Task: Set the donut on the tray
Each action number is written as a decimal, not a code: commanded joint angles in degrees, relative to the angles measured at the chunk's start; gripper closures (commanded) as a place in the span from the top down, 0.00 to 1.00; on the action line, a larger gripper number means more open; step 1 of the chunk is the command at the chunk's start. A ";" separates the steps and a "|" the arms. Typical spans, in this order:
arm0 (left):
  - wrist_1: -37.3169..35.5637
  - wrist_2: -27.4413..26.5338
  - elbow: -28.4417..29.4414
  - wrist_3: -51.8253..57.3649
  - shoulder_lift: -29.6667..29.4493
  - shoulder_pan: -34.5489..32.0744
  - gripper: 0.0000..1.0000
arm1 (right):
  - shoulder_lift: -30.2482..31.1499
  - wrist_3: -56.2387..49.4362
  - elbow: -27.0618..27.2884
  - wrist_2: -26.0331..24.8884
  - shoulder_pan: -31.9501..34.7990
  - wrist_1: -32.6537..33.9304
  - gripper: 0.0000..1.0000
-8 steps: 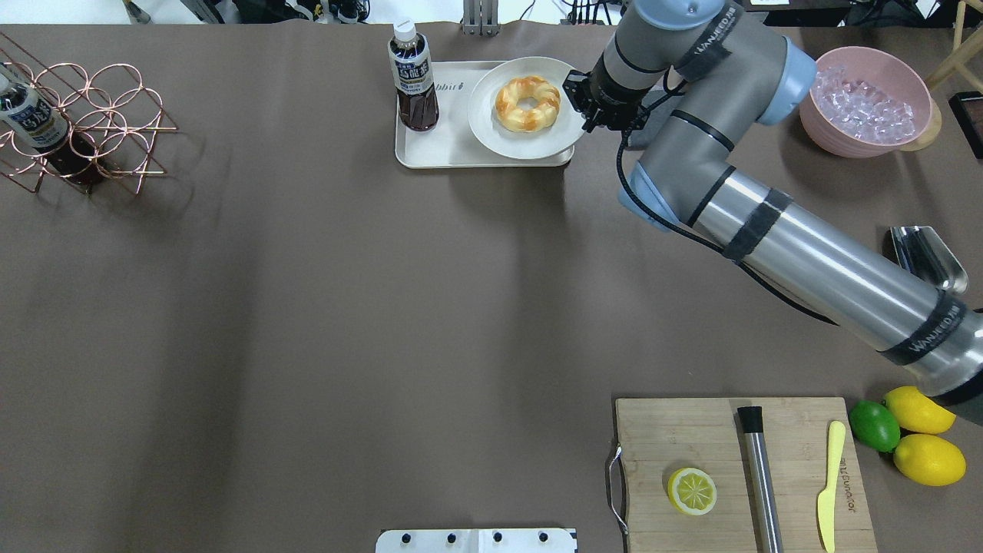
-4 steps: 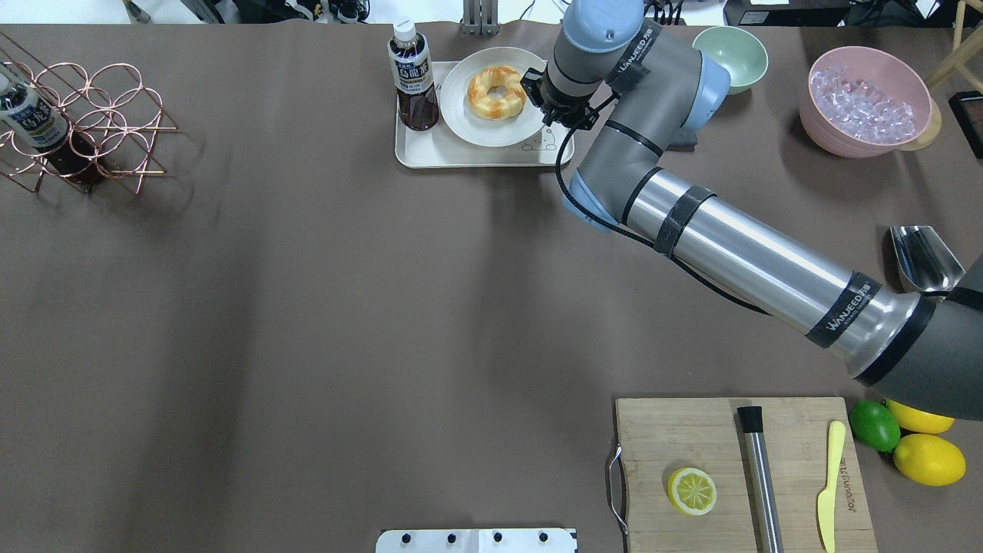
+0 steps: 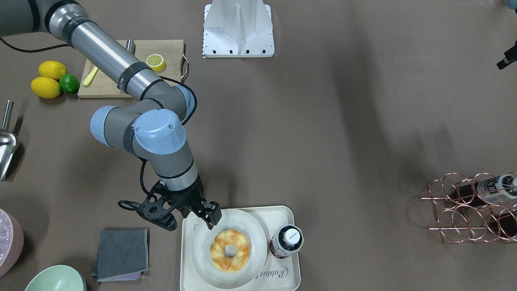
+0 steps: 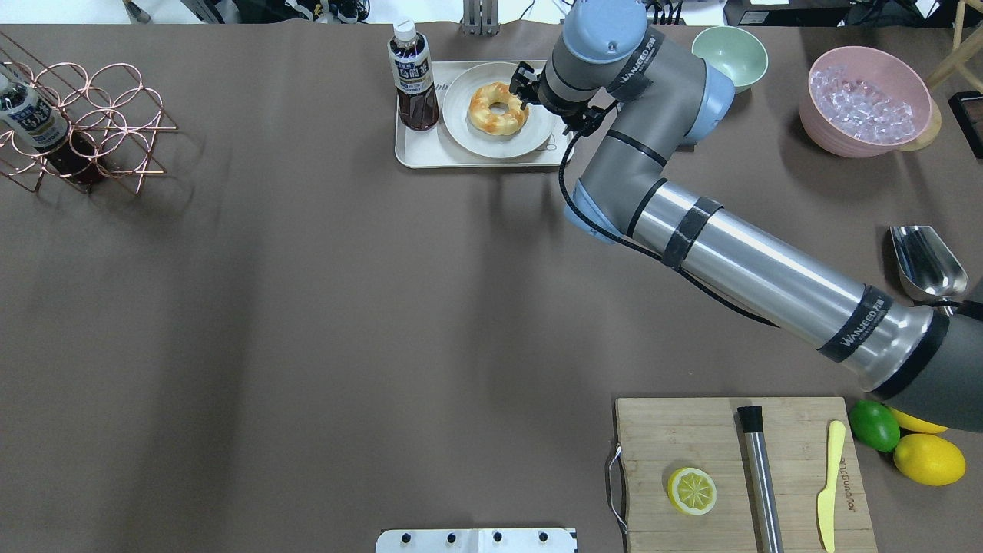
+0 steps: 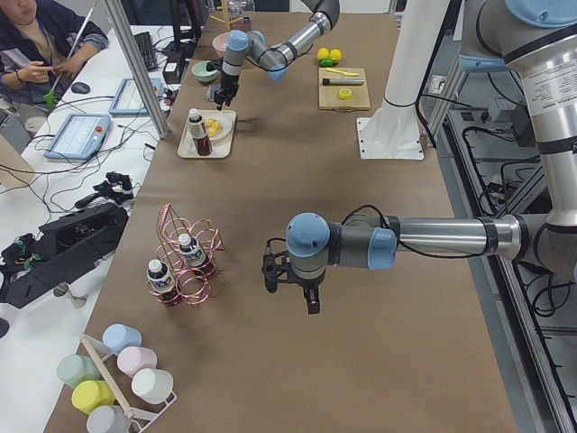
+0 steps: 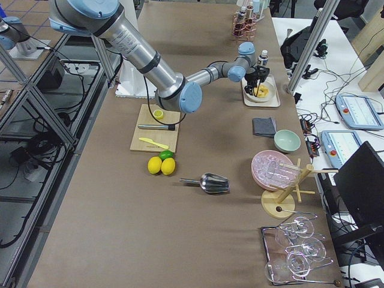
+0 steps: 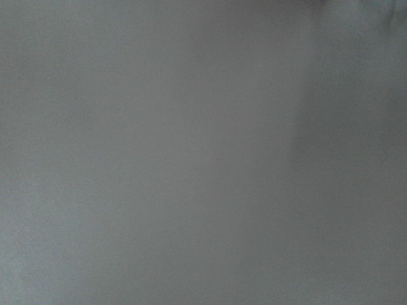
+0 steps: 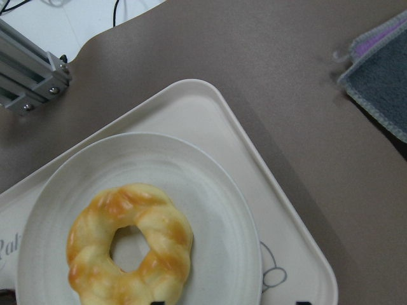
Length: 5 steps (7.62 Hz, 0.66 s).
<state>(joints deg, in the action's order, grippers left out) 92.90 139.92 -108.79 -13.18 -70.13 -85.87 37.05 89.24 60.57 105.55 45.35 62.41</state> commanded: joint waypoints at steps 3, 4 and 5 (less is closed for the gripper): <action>0.00 0.00 0.15 0.09 0.35 0.00 0.99 | 13.97 -19.92 22.78 13.42 9.03 16.46 1.00; 0.09 0.00 0.07 0.09 0.35 0.00 0.99 | 19.76 -25.98 29.80 14.76 11.84 20.60 1.00; 0.09 0.00 0.06 0.09 0.17 0.09 0.99 | 26.17 -34.22 36.31 16.77 14.13 23.78 1.00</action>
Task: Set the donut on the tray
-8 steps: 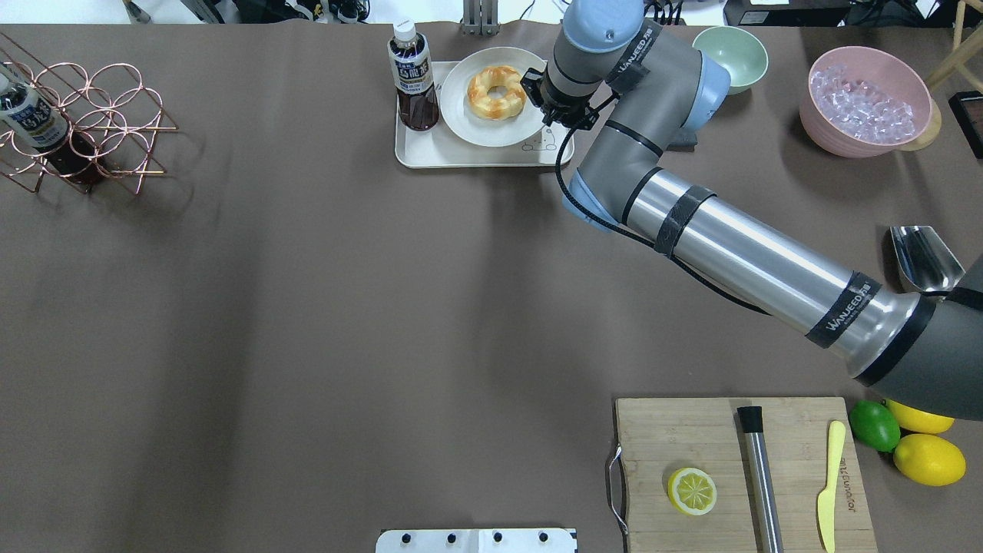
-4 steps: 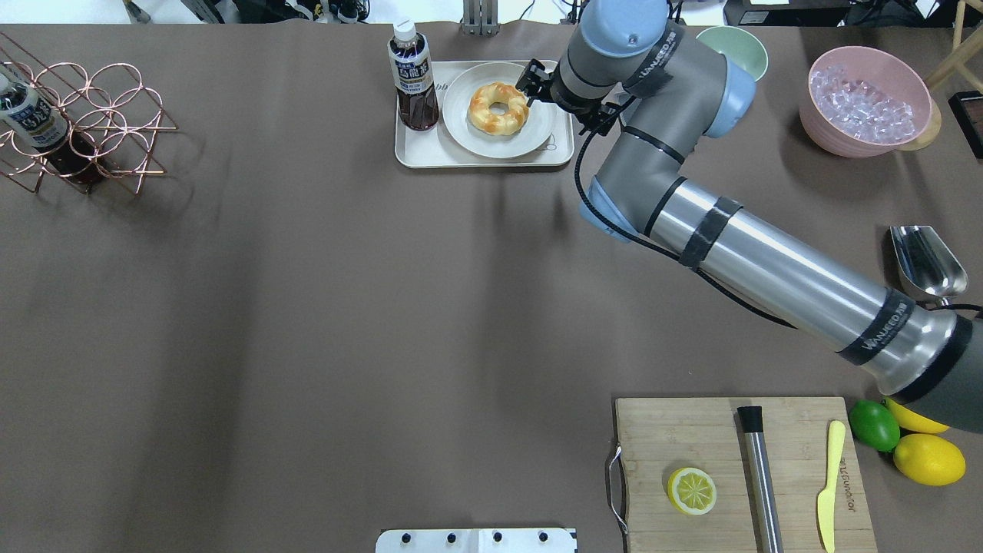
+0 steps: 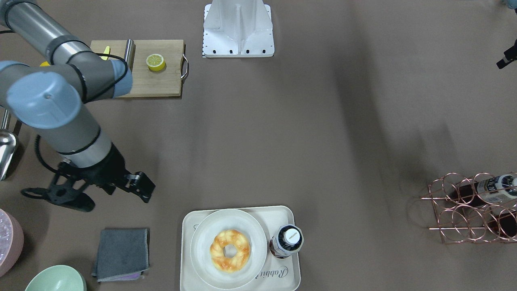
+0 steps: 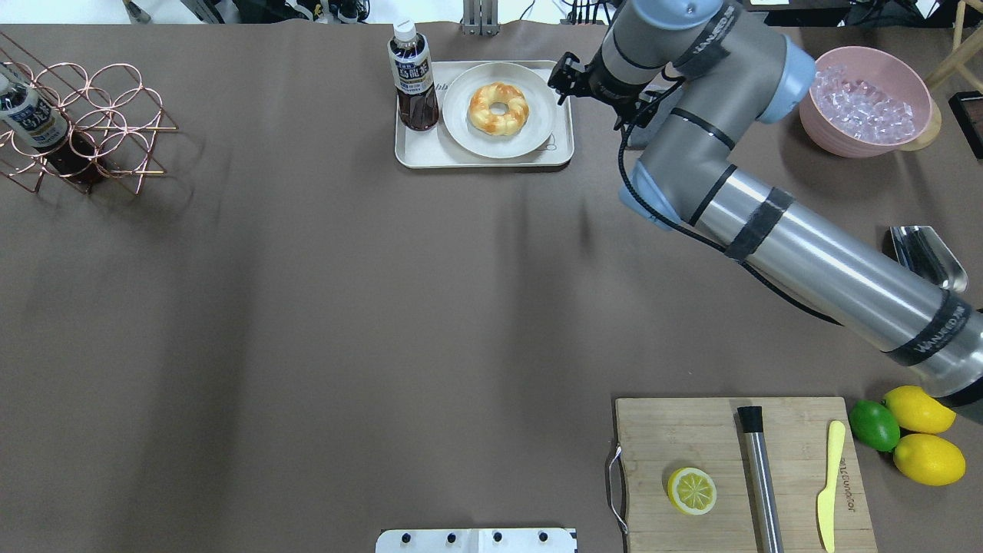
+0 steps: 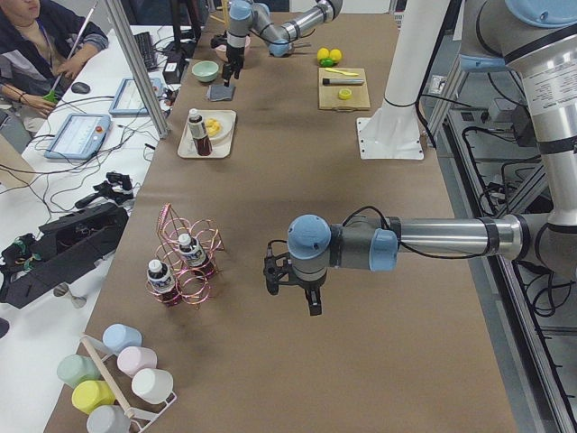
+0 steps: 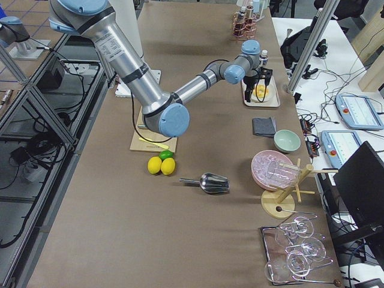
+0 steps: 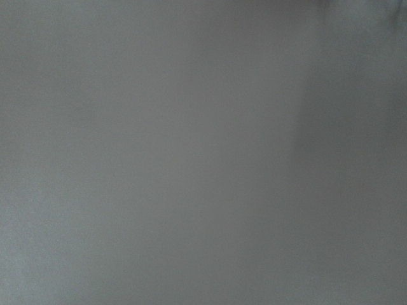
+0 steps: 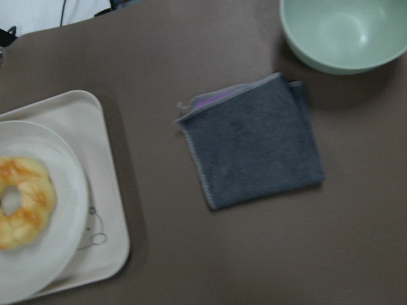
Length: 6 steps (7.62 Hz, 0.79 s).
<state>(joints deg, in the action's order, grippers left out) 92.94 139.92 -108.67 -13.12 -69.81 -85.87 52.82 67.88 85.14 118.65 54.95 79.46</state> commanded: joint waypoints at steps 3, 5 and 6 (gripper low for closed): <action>-0.12 0.00 -0.14 -0.07 -0.51 0.00 0.99 | 27.19 -40.78 17.87 9.14 16.73 9.57 1.00; -0.13 0.00 -0.22 0.02 -0.51 0.00 0.99 | 35.82 -59.44 17.08 9.32 24.46 9.66 1.00; -0.13 0.00 -0.14 -0.07 -0.51 0.00 0.99 | 38.12 -64.57 16.73 10.36 27.28 10.18 1.00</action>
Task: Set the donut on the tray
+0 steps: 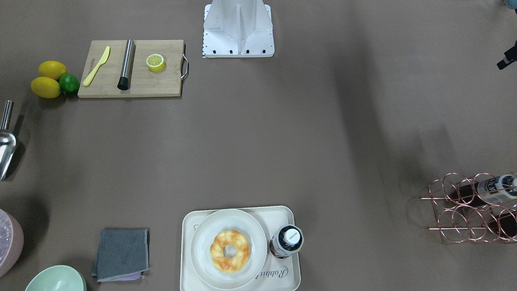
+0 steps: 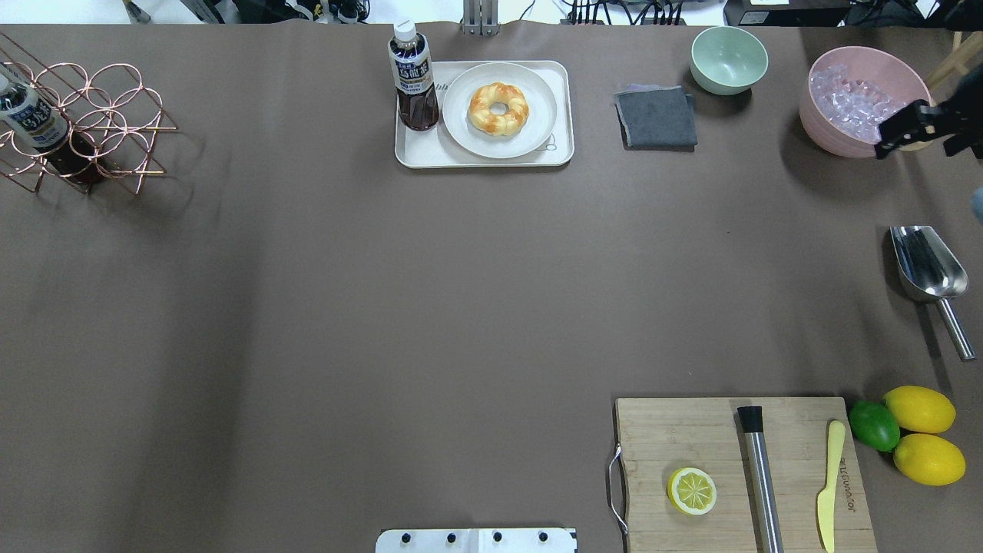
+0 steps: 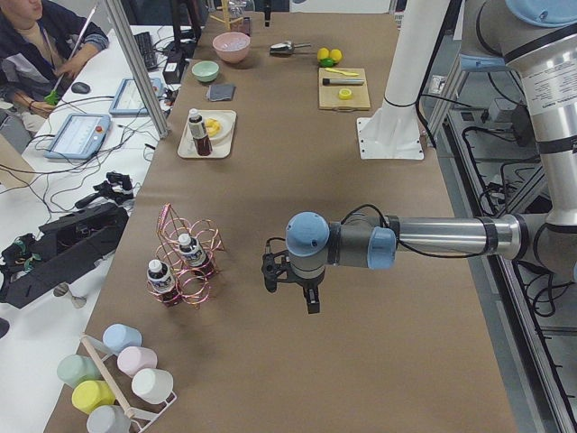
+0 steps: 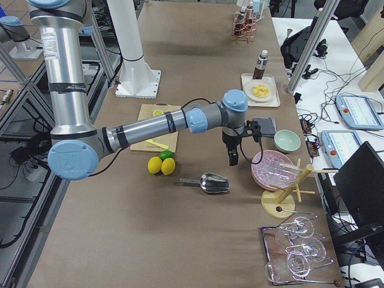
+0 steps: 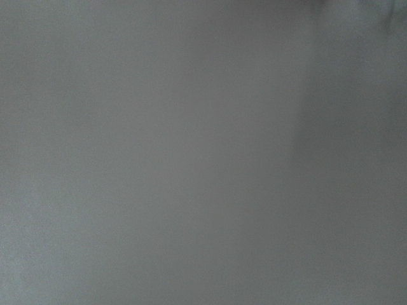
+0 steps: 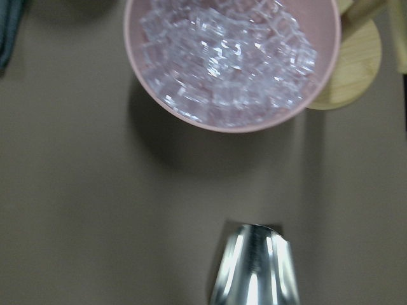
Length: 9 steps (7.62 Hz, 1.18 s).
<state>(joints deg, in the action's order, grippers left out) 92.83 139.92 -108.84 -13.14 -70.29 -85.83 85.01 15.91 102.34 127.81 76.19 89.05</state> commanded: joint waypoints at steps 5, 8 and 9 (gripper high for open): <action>-0.01 0.00 0.03 -0.04 0.07 -0.04 0.99 | 10.09 -16.53 -1.43 1.04 10.03 2.53 1.00; -0.01 0.00 -0.05 -0.04 0.33 -0.04 0.99 | 10.79 -16.80 -2.14 0.51 10.64 1.92 1.00; -0.01 0.00 -0.05 -0.04 0.42 -0.04 0.99 | 10.97 -16.88 -1.79 0.60 11.08 1.92 1.00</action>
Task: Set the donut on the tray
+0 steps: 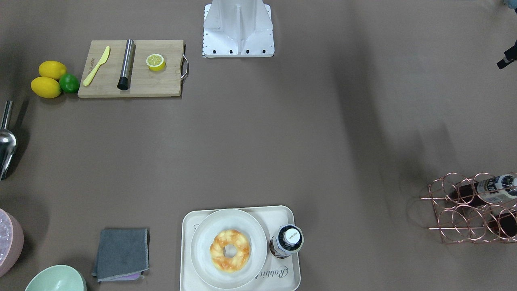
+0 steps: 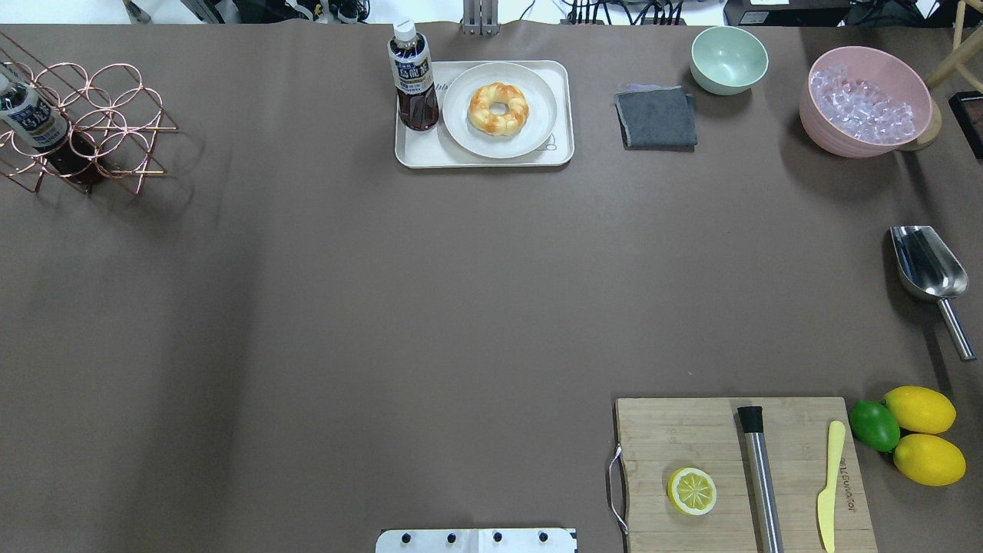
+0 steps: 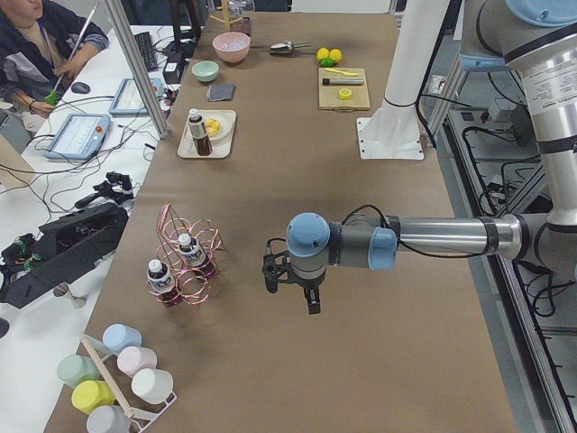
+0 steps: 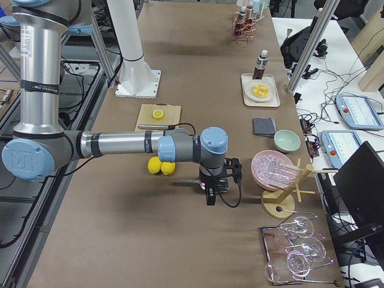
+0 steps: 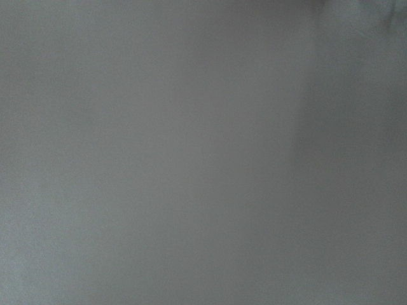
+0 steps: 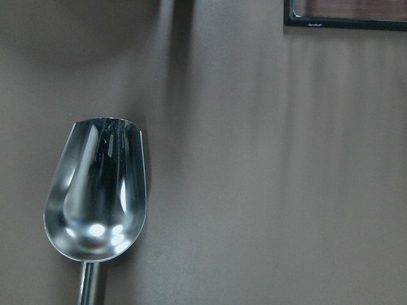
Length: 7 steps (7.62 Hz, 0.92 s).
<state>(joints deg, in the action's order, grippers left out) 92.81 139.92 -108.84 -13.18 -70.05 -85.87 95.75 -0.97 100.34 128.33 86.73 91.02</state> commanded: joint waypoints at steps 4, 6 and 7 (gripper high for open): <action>0.00 0.00 0.03 0.00 0.18 0.00 0.99 | 1.55 -0.61 0.47 -0.45 0.98 -0.14 1.00; 0.00 0.00 -0.06 0.00 0.18 0.00 0.99 | 1.99 -0.53 0.56 -0.02 0.98 -0.14 1.00; 0.00 0.00 -0.06 0.00 0.18 0.00 0.99 | 1.99 -0.53 0.56 0.16 0.98 -0.14 1.00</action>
<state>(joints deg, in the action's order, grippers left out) 92.81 139.92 -108.87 -13.18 -69.87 -85.87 97.58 -1.53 100.80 128.10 87.71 90.88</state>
